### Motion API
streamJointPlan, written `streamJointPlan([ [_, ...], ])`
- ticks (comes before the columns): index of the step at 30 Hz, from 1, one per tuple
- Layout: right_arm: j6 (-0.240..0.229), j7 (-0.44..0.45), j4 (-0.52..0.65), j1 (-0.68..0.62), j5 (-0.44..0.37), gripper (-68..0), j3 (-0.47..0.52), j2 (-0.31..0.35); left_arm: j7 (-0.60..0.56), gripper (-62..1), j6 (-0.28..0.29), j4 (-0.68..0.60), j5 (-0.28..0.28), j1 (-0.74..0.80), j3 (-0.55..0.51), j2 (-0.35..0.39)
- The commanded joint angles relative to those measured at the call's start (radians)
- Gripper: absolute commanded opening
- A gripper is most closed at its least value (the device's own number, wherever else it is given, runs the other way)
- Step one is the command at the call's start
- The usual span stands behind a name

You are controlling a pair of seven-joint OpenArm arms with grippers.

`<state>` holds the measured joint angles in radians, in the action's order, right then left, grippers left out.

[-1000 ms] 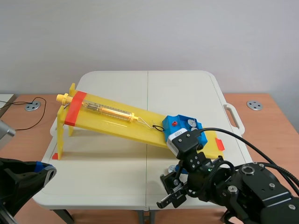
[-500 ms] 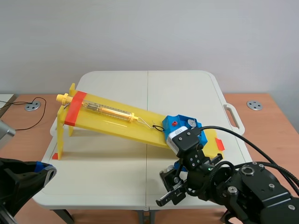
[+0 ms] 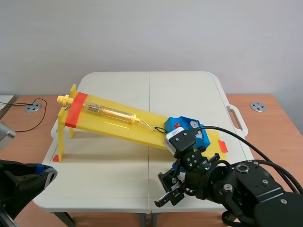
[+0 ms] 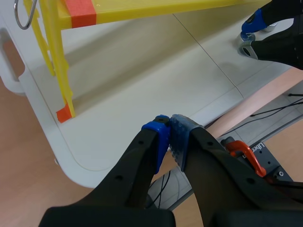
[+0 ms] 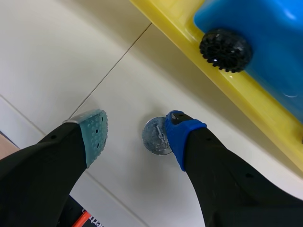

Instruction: Place the four metal weights on the blue cart on the ramp.

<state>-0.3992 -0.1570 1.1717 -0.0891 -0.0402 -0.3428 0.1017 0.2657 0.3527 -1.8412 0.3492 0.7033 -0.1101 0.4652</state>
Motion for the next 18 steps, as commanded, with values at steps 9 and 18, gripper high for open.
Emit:
streamJointPlan([
  [9,0.041,0.073,0.042,0.089,-0.018,-48.8,-0.012,-0.024,-0.089,-56.9,0.018,-0.072,0.077,-0.009,-0.014,-0.019],
  [18,0.087,0.011,0.029,0.089,-0.012,-66.3,-0.012,-0.021,-0.089,-56.9,0.018,-0.072,0.077,-0.009,-0.014,-0.019],
])
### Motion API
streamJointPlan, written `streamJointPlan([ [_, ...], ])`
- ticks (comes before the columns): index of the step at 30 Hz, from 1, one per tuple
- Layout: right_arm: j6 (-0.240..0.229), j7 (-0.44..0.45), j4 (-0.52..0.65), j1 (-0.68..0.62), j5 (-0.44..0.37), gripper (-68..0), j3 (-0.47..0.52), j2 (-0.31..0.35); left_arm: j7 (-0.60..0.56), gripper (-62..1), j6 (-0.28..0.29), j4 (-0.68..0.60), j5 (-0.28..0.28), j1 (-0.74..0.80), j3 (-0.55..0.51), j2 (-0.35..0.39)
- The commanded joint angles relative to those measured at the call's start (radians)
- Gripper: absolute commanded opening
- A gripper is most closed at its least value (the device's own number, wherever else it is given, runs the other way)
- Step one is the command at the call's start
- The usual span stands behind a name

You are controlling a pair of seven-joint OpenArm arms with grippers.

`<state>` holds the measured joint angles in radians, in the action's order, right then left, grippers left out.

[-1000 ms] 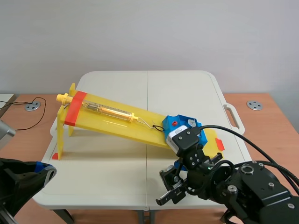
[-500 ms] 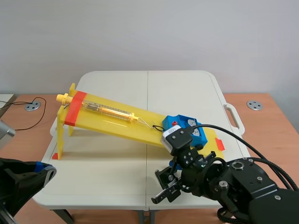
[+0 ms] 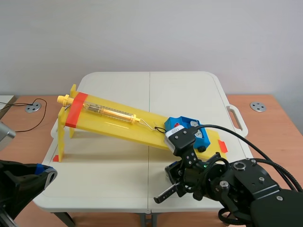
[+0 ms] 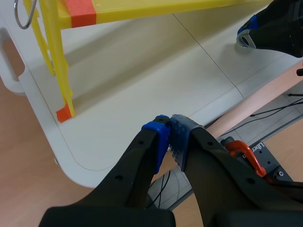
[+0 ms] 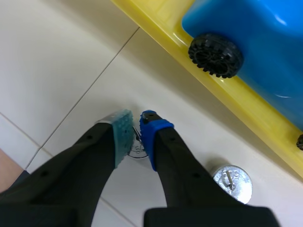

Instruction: Place the four metal weights on the blue cart on the ramp.

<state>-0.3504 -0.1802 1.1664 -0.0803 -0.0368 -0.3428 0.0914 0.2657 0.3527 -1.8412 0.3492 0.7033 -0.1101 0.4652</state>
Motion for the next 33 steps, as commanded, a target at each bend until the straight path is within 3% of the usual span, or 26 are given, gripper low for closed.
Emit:
streamJointPlan([
  [1,0.038,0.032,0.034,0.08,-0.015,-66.8,-0.012,-0.008,-0.089,-56.9,0.018,-0.072,0.077,-0.009,-0.014,-0.019],
  [5,0.036,0.037,0.046,0.075,-0.028,-66.9,-0.011,0.012,-0.089,-56.9,0.018,-0.072,0.077,-0.009,-0.014,-0.019],
  [7,0.031,0.037,0.081,0.063,-0.073,-66.9,-0.007,0.035,-0.089,-56.9,0.018,-0.072,0.077,-0.009,-0.014,-0.019],
  [15,0.009,0.003,0.337,-0.057,-0.163,-66.9,0.081,0.104,-0.089,-56.9,0.018,-0.072,0.077,-0.009,-0.014,-0.019],
  [20,0.002,-0.016,0.447,-0.109,-0.184,-66.8,0.135,0.105,-0.089,-56.9,0.018,-0.072,0.077,-0.009,-0.014,-0.019],
  [33,0.003,0.005,0.473,-0.056,-0.203,-66.9,0.174,0.09,-0.089,-56.9,0.018,-0.072,0.077,-0.009,-0.014,-0.019],
])
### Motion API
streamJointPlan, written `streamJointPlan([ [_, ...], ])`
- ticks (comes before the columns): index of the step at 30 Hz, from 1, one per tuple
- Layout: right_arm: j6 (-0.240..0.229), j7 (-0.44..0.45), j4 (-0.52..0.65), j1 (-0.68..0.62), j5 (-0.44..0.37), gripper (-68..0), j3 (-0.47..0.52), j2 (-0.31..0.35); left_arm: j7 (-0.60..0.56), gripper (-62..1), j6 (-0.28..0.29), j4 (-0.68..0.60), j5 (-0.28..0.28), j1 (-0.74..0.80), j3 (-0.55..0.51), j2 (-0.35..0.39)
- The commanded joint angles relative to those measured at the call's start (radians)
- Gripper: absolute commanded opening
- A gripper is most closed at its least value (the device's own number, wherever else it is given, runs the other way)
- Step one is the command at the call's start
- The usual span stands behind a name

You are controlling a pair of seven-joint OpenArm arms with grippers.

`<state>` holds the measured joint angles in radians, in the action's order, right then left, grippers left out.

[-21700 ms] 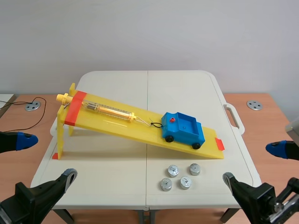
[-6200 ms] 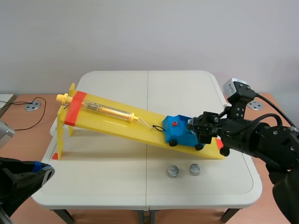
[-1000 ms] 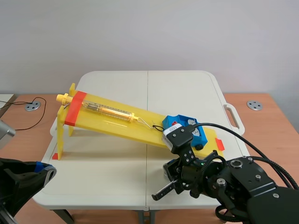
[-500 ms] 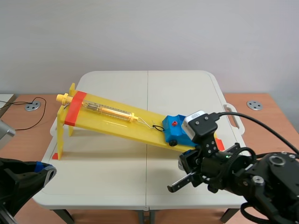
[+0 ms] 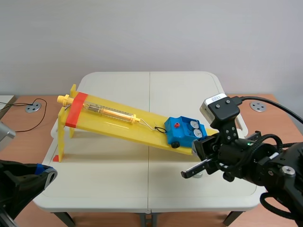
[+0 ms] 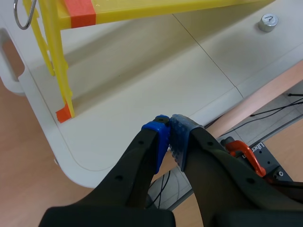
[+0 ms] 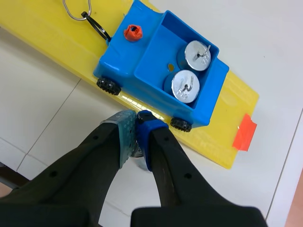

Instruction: Place the four metal weights on the blue cart on the ramp.

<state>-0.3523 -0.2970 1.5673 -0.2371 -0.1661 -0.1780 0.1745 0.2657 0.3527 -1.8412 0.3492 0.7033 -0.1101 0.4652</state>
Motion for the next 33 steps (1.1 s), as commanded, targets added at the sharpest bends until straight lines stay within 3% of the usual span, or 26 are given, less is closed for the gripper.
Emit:
streamJointPlan([
  [1,0.005,0.119,0.069,0.108,-0.074,-66.8,0.009,0.003,-0.089,-56.9,0.018,-0.072,0.077,-0.009,-0.014,-0.019],
  [16,0.004,0.119,-0.02,0.201,-0.074,-66.8,0.008,-0.05,-0.089,-56.9,0.018,-0.072,0.077,-0.009,-0.014,-0.019],
  [19,-0.023,0.127,-0.026,0.201,-0.08,-66.8,0.008,-0.053,-0.088,-56.9,0.018,-0.072,0.077,-0.008,-0.014,-0.019],
  [33,-0.005,0.187,-0.026,0.245,-0.081,-66.7,0.035,-0.053,-0.089,-56.9,0.018,-0.072,0.077,-0.008,-0.014,-0.019],
])
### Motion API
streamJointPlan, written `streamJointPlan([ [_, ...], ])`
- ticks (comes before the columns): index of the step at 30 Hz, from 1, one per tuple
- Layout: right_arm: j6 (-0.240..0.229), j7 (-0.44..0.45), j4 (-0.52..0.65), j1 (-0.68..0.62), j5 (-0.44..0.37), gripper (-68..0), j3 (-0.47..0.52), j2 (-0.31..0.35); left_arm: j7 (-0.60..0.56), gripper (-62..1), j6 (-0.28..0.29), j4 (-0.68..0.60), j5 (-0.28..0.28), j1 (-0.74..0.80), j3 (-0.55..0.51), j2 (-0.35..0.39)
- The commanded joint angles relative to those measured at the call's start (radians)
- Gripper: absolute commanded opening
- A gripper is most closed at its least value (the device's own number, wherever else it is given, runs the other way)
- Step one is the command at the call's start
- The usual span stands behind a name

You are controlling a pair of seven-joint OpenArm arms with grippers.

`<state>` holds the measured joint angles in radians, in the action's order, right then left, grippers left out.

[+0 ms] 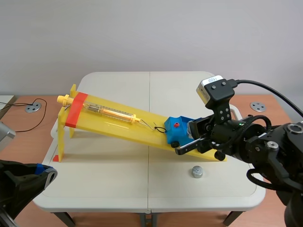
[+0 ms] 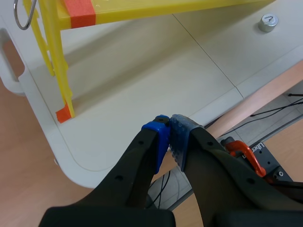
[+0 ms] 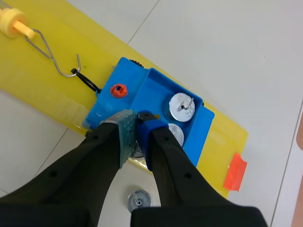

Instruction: Place the four metal weights on the blue cart on the ramp.

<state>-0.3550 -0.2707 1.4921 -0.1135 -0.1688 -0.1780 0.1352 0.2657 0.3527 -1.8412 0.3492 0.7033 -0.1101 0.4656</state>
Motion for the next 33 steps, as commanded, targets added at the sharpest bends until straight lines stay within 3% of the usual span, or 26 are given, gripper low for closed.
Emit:
streamJointPlan([
  [1,0.003,0.157,0.05,0.129,-0.078,-66.7,0.035,-0.014,-0.088,-56.9,0.018,-0.072,0.077,-0.008,-0.014,-0.019],
  [9,0.053,0.135,0.045,0.159,-0.065,-66.7,0.035,-0.014,-0.088,-56.9,0.018,-0.072,0.077,-0.008,-0.014,-0.019],
  [13,0.104,0.119,0.035,0.167,-0.052,-66.7,0.035,-0.013,-0.087,-56.9,0.018,-0.072,0.077,-0.008,-0.014,-0.019],
  [33,0.093,0.145,-0.102,0.277,-0.015,-66.7,-0.013,-0.03,-0.087,-56.9,0.018,-0.072,0.077,-0.008,-0.014,-0.019],
])
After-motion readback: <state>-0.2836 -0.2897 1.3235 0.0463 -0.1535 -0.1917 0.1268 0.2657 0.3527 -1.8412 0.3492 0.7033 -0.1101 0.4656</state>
